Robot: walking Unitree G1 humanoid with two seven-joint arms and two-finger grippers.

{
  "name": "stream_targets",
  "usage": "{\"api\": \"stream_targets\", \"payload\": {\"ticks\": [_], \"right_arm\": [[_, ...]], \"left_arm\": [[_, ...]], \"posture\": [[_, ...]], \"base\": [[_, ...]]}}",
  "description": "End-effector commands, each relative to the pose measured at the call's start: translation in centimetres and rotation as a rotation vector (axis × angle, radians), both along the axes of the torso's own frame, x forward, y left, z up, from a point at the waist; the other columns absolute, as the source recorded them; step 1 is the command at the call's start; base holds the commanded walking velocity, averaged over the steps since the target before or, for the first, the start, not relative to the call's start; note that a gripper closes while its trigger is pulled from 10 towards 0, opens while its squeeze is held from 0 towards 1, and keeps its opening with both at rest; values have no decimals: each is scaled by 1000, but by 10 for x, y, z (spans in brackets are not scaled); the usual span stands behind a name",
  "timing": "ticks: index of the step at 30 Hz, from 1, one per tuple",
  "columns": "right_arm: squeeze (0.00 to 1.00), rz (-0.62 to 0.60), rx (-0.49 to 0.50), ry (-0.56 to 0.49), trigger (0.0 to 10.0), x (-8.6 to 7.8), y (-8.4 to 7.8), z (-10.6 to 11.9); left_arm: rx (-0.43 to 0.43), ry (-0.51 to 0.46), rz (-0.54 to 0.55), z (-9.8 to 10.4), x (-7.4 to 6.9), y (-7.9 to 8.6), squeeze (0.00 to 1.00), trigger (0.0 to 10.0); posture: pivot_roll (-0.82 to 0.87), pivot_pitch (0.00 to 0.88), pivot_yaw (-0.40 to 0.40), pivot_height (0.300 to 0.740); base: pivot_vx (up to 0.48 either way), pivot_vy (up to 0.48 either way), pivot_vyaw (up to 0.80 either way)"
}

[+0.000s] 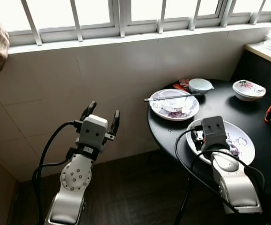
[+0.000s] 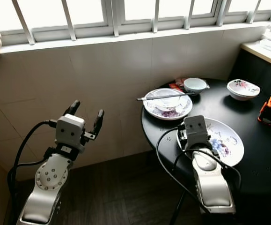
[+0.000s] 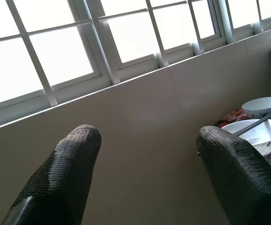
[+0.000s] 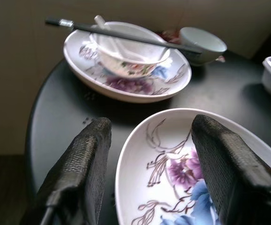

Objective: Kitchen organization

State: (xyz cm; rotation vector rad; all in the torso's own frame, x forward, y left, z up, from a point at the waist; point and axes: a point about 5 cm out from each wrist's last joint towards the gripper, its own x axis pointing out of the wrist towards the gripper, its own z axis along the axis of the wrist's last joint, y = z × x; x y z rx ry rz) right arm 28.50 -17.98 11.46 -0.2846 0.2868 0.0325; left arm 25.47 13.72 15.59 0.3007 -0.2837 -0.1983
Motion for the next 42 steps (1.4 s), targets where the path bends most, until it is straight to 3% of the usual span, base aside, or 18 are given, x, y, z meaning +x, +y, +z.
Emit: {"api": "stream_targets", "payload": {"ticks": [1, 4, 10, 17, 23, 28, 30, 35, 36, 37, 38, 41, 42], "right_arm": [[0, -1, -20, 81, 10000, -2, -3, -13], [0, 52, -26, 160, 10000, -5, -4, -26], [0, 109, -81, 219, 10000, -5, -8, -34], [0, 53, -128, 232, 10000, -1, -19, -34], [0, 45, -147, 184, 10000, 2, -16, -26], [0, 24, -90, 222, 10000, 0, -13, -31], [0, -18, 14, 289, 10000, -5, -9, -40], [0, -40, 51, 327, 9373, -8, -7, -44], [0, -50, 57, 330, 6627, -9, -8, -45], [0, -50, 57, 330, 6627, -9, -8, -45], [0, -73, 44, 330, 4196, -8, -11, -45], [0, -115, 8, 316, 2118, -6, -19, -43], [0, -124, -19, 303, 0, -6, -22, -41]], "left_arm": [[12, 10, 9, -1, 0, 2, 0, 10000], [13, 14, 12, -2, 0, 2, 0, 10000], [14, 17, 12, -3, 1, 1, 0, 10000], [14, 17, 19, -3, 1, 2, 0, 10000], [14, 17, 21, -3, 0, 2, 0, 10000], [14, 19, 19, -4, 0, 1, 0, 10000], [17, 18, 24, -4, 1, 2, 0, 10000], [16, 20, 23, -4, 1, 1, 0, 10000], [16, 21, 23, -4, 0, 1, 0, 10000], [16, 21, 23, -4, 0, 1, 0, 10000], [17, 21, 24, -4, 1, 1, 0, 10000], [17, 21, 25, -4, 1, 1, 0, 10000], [17, 22, 26, -4, 1, 1, 0, 10000]], "posture": [[28, 0, -28, 740], [28, 0, -28, 740], [31, 0, -36, 740], [32, 0, -41, 740], [33, 0, -41, 740], [35, 0, -43, 740], [35, 0, -43, 740], [35, 0, -45, 740], [34, 0, -45, 740], [34, 0, -45, 740], [34, 0, -44, 740], [34, 0, -45, 740], [34, 0, -45, 740]], "base": [[0, 0, 0], [0, 0, 0], [0, 0, 0], [0, 0, 0], [0, 0, 0], [0, 0, 0], [0, 0, 0], [0, 0, 0], [0, 0, 0], [0, 0, 0], [0, 0, 0], [0, 0, 0], [0, 0, 0]]}}
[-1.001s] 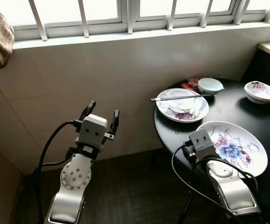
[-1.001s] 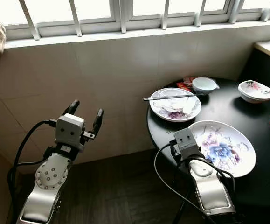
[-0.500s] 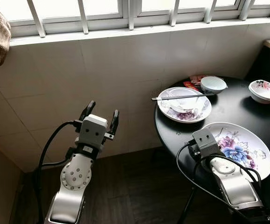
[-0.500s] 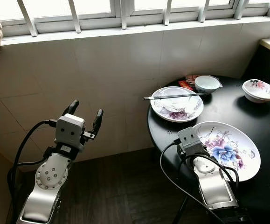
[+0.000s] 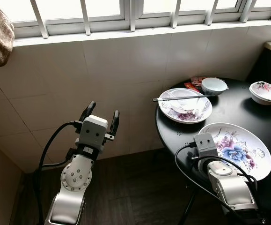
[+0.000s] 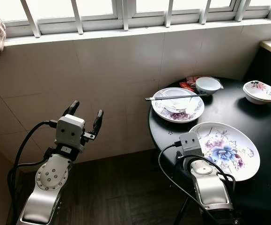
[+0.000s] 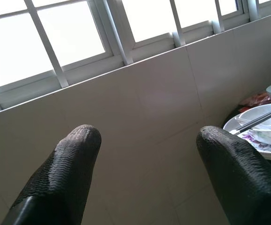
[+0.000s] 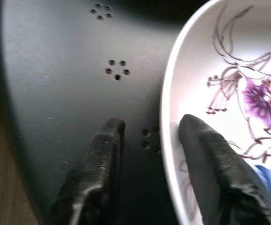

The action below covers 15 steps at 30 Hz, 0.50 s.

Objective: Kitchen organization

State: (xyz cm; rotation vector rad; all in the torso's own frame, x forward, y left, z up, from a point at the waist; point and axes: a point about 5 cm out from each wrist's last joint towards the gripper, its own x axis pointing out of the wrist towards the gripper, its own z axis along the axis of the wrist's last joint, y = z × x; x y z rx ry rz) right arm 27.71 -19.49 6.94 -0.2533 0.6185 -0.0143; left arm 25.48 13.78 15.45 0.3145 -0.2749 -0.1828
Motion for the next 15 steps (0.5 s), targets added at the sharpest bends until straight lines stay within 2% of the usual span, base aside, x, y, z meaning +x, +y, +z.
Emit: {"api": "stream_targets", "payload": {"ticks": [1, 3, 12, 15], "right_arm": [[0, -24, -36, -16, 0, 2, -7, 4], [0, -19, -101, -32, 0, 3, -11, 7], [0, -10, -153, -58, 0, 1, -9, 8], [0, 3, -224, -118, 0, 4, -7, 13]], "left_arm": [[5, 17, 7, -2, 1, 1, 0, 10000], [5, 17, 8, -2, 1, 1, 0, 10000], [11, 25, 8, -4, 2, 1, 0, 10000], [11, 25, 9, -4, 2, 1, 0, 10000]], "posture": [[34, 0, -45, 740], [31, 0, -45, 740], [33, 0, -44, 740], [35, 0, -45, 740]], "base": [[0, 0, 0], [0, 0, 0], [0, 0, 0], [0, 0, 0]]}}
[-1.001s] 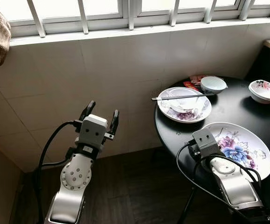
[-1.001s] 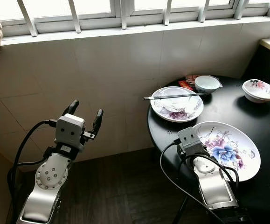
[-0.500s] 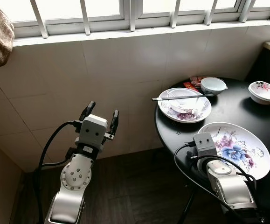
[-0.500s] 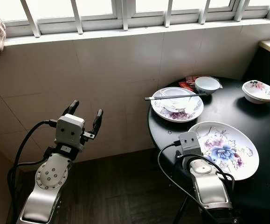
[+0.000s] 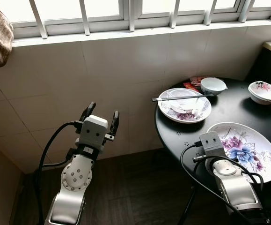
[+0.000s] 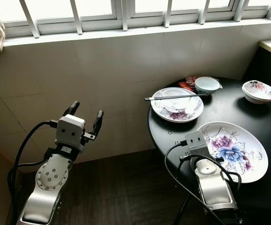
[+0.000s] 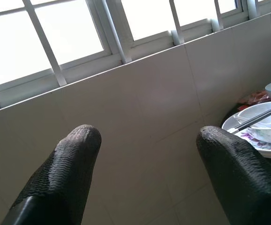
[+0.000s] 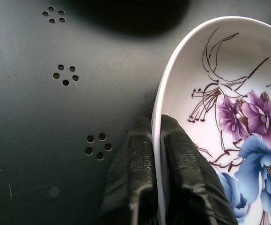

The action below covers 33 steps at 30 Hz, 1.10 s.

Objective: Kitchen organization

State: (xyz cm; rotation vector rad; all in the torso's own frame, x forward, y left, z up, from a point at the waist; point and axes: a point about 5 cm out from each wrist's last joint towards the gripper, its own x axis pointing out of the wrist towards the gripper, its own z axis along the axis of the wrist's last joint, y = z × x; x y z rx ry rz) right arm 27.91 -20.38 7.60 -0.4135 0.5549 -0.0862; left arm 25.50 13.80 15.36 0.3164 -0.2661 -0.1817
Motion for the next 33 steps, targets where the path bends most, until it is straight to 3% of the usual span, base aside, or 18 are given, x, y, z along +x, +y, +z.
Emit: {"api": "stream_targets", "payload": {"ticks": [1, 6, 9, 15, 19, 26, 33], "right_arm": [[0, 21, -67, -60, 0, 2, 2, 7], [0, 12, -80, -111, 0, 3, 4, 13], [0, -1, -175, -234, 0, 7, 1, 29], [0, -5, -235, -381, 0, 12, 0, 50], [0, 152, -236, -618, 0, 15, 26, 83], [0, 417, -251, -739, 0, 7, 63, 92], [0, 568, -270, -779, 0, -1, 78, 92]], "left_arm": [[10, 17, 6, -3, 1, 1, 0, 10000], [10, 20, 7, -3, 2, 1, 0, 10000], [10, 21, 10, -3, 2, 2, 0, 10000], [10, 22, 10, -3, 2, 2, 0, 10000], [12, 19, 21, -3, 2, 2, 0, 10000], [10, 9, 39, -1, 3, 5, 0, 10000], [11, 4, 50, 0, 4, 6, 0, 10000]], "posture": [[35, 0, -45, 740], [35, 0, -45, 740], [34, 0, -46, 740], [34, 0, -46, 740], [33, 0, -46, 740], [35, 0, -49, 740], [35, 0, -49, 740]], "base": [[0, 0, 0], [0, 0, 0], [0, 0, 0], [0, 0, 0], [0, 0, 400], [0, 0, 800], [0, 0, 800]]}}
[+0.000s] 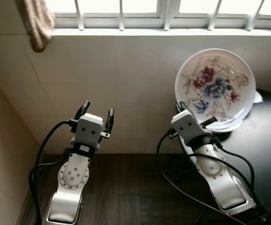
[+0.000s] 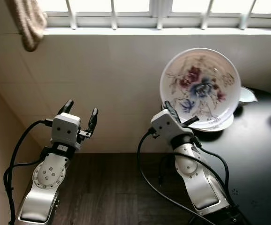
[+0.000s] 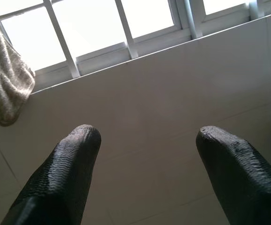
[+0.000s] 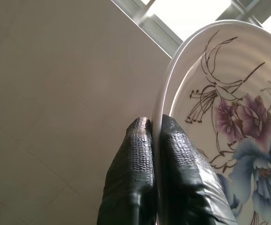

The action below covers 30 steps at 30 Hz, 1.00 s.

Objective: Kitchen organization

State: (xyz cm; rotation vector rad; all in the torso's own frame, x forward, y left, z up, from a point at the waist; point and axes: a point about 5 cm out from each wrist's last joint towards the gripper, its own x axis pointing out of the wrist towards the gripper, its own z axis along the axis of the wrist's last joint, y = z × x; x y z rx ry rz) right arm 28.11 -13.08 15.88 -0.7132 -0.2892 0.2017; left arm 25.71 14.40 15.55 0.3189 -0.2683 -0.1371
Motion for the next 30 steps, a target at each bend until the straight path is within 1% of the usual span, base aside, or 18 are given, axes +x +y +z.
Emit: {"api": "stream_targets", "payload": {"ticks": [1, 4, 12, 30], "right_arm": [[0, 51, -21, -49, 0, -4, 6, 9], [0, 84, -18, -24, 0, -5, 9, 5], [0, 117, -43, -21, 0, -7, 13, 0], [0, 131, -56, -22, 0, -7, 17, -4]], "left_arm": [[14, 13, 8, -2, 2, 0, 0, 10000], [14, 11, 12, -2, 2, 0, 0, 10000], [16, 11, 16, -2, 2, 0, 0, 10000], [22, 13, 21, -4, 1, 0, 0, 10000]], "posture": [[32, 0, -46, 740], [33, 0, -46, 740], [37, 0, -49, 740], [40, 0, -49, 740]], "base": [[0, 0, 800], [0, 0, 800], [0, 0, 800], [0, 0, 800]]}}
